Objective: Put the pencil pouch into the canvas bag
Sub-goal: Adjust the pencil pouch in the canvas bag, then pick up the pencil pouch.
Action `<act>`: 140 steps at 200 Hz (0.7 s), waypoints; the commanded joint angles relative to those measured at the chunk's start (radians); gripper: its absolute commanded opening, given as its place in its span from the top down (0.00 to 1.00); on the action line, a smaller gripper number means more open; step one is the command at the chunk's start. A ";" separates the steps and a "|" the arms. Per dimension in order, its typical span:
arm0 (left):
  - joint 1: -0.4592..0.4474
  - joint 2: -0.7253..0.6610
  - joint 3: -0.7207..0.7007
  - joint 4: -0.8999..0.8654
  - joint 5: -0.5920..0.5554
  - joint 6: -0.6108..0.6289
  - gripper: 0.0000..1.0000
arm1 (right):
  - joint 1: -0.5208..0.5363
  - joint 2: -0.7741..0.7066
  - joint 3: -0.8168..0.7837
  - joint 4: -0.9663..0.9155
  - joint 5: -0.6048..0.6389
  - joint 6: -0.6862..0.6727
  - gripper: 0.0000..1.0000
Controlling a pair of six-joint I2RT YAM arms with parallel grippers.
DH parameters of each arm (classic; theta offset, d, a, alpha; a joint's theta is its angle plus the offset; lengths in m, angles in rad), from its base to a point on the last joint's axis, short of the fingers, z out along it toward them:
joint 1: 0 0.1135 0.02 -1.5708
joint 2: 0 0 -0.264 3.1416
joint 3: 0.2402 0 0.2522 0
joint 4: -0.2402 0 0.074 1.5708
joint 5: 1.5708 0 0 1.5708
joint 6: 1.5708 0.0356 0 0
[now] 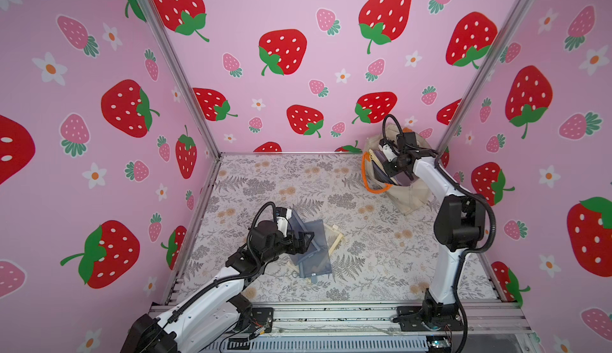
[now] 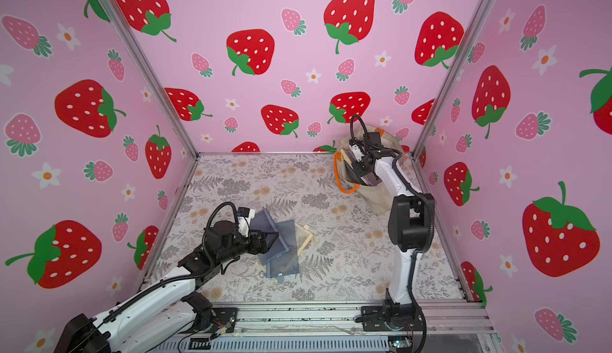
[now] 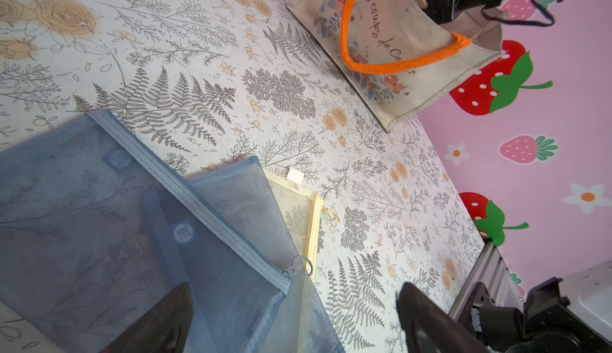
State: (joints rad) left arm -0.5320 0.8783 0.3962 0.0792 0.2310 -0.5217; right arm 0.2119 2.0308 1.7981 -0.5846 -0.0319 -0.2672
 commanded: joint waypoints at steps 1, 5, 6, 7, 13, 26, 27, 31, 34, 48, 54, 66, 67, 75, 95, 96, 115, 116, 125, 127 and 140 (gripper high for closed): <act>0.005 -0.017 0.060 -0.070 -0.037 -0.005 0.02 | -0.007 -0.066 -0.041 0.032 -0.024 0.010 0.73; 0.004 -0.017 0.068 -0.084 -0.044 -0.004 0.02 | -0.005 -0.084 -0.054 0.044 -0.024 0.011 0.70; 0.004 -0.017 0.070 -0.088 -0.046 -0.003 0.02 | -0.005 -0.087 -0.056 0.047 -0.023 0.011 0.70; 0.004 -0.016 0.072 -0.091 -0.047 -0.003 0.02 | -0.004 -0.091 -0.059 0.050 -0.023 0.013 0.69; 0.004 -0.015 0.084 -0.114 -0.056 0.000 0.02 | 0.000 -0.113 -0.068 0.058 -0.022 0.014 0.65; 0.007 -0.009 0.108 -0.150 -0.061 0.006 0.02 | 0.014 -0.152 -0.069 0.057 -0.016 0.013 0.57; 0.006 -0.009 0.109 -0.152 -0.061 0.005 0.02 | 0.014 -0.155 -0.068 0.056 -0.016 0.013 0.57; 0.006 -0.007 0.115 -0.161 -0.062 0.006 0.02 | 0.021 -0.169 -0.068 0.056 -0.014 0.013 0.54; 0.006 -0.007 0.119 -0.167 -0.062 0.005 0.02 | 0.023 -0.180 -0.068 0.056 -0.014 0.014 0.52; 0.005 -0.007 0.130 -0.188 -0.065 0.001 0.02 | 0.040 -0.228 -0.070 0.056 -0.011 0.022 0.44; 0.008 -0.007 0.133 -0.197 -0.067 0.000 0.02 | 0.048 -0.252 -0.075 0.058 -0.010 0.027 0.42; 0.010 -0.008 0.137 -0.217 -0.076 0.000 0.02 | 0.064 -0.296 -0.087 0.056 -0.010 0.037 0.36; 0.010 -0.008 0.137 -0.219 -0.077 -0.001 0.02 | 0.065 -0.300 -0.088 0.056 -0.010 0.039 0.36; 0.014 -0.004 0.141 -0.232 -0.079 -0.003 0.02 | 0.078 -0.330 -0.099 0.051 -0.004 0.045 0.32; 0.028 0.014 0.156 -0.264 -0.078 -0.006 0.02 | 0.120 -0.411 -0.141 0.031 0.015 0.082 0.24; 0.029 0.016 0.157 -0.267 -0.078 -0.005 0.02 | 0.123 -0.415 -0.143 0.029 0.016 0.084 0.24; 0.046 0.049 0.172 -0.297 -0.064 -0.006 0.02 | 0.188 -0.502 -0.242 0.032 -0.003 0.145 0.22; 0.047 0.051 0.171 -0.297 -0.062 -0.006 0.02 | 0.191 -0.506 -0.250 0.034 -0.007 0.149 0.22; 0.057 0.066 0.173 -0.299 -0.046 -0.009 0.02 | 0.227 -0.549 -0.328 0.055 -0.044 0.184 0.21; 0.060 0.070 0.174 -0.299 -0.043 -0.010 0.02 | 0.236 -0.557 -0.345 0.060 -0.051 0.193 0.21; 0.076 0.097 0.169 -0.297 -0.019 -0.014 0.04 | 0.285 -0.603 -0.471 0.109 -0.128 0.258 0.21</act>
State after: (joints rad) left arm -0.4805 0.9413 0.5270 -0.1795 0.1768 -0.5243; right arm 0.4210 1.4818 1.5024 -0.4999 -0.0452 -0.1349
